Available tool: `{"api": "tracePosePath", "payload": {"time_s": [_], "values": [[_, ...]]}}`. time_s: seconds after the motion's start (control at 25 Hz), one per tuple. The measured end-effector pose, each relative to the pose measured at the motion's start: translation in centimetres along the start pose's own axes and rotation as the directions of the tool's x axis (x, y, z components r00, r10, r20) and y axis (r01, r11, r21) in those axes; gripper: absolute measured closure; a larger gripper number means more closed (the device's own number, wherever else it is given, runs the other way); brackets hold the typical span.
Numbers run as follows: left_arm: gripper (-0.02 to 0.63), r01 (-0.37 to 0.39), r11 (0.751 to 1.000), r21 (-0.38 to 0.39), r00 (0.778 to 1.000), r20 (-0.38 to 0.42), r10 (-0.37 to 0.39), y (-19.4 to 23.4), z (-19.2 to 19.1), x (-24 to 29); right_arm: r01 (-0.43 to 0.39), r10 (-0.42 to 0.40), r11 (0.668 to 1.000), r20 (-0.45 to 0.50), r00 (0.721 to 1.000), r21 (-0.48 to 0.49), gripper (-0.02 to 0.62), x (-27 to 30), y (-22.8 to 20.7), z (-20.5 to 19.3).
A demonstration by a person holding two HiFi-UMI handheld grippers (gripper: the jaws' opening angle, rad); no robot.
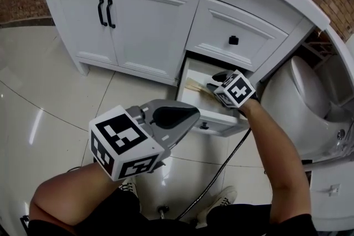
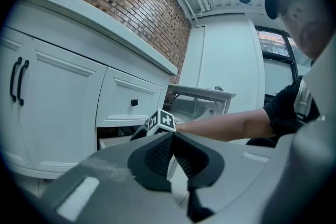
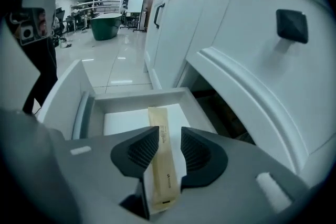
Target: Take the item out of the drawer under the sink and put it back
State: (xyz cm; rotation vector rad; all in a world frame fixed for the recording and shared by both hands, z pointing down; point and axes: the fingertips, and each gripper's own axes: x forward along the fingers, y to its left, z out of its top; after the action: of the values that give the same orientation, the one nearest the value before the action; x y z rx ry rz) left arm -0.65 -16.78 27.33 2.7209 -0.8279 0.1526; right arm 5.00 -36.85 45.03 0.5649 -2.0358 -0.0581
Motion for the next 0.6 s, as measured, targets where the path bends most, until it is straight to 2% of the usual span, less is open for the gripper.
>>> {"api": "tracePosePath", "payload": {"time_s": [0.16, 0.28, 0.44, 0.6], "values": [[0.6, 0.006, 1.0, -0.006, 1.0, -0.001, -0.006, 0.2, 0.1, 0.1, -0.049, 0.044, 0.996, -0.072, 0.996, -0.08, 0.453, 2.3, 1.3, -0.7], [0.6, 0.012, 1.0, -0.009, 1.0, -0.004, -0.012, 0.3, 0.0, 0.4, -0.096, 0.086, 0.989, -0.088, 0.992, -0.115, 0.446, 3.5, 2.8, -0.7], [0.6, 0.008, 1.0, -0.016, 1.0, -0.011, -0.008, 0.7, -0.3, 0.5, -0.13, 0.117, 0.985, -0.121, 0.986, -0.113, 0.446, 4.8, 3.6, -1.6], [0.6, 0.004, 1.0, -0.021, 1.0, -0.014, -0.004, 1.0, -0.4, 0.5, -0.118, 0.102, 0.989, -0.173, 0.98, -0.085, 0.446, 5.3, 3.0, -3.4]]}}
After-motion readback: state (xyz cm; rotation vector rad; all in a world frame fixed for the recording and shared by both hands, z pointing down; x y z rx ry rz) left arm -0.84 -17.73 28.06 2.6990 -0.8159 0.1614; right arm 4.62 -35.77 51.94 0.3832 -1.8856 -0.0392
